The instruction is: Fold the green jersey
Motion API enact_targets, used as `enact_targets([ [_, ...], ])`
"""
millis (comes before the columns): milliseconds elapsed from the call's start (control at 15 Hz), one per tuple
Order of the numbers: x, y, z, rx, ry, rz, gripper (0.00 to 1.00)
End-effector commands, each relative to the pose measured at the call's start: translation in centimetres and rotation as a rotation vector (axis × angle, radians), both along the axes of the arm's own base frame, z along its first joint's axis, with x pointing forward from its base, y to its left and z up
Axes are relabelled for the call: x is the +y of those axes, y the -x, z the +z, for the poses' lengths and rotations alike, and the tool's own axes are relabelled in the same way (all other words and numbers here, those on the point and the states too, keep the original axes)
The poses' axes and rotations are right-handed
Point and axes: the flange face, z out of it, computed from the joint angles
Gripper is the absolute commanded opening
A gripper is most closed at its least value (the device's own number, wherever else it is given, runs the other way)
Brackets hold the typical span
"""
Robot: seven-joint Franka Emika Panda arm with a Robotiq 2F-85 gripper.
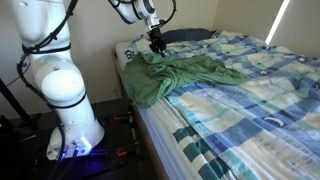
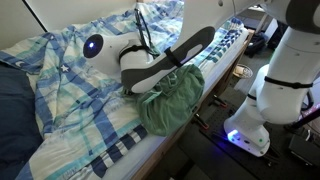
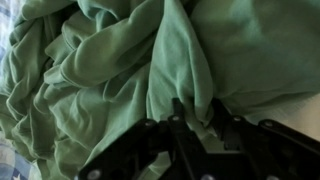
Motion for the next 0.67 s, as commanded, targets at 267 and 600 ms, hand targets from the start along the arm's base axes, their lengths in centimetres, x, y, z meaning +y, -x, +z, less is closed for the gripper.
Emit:
enact_targets([
  [267,-1.7,-1.0,2.8,-0.056,-0.011,-0.057,0.03],
  [600,-3.0,-1.3,3.0,-0.058,-0.023,-0.100,0.36],
])
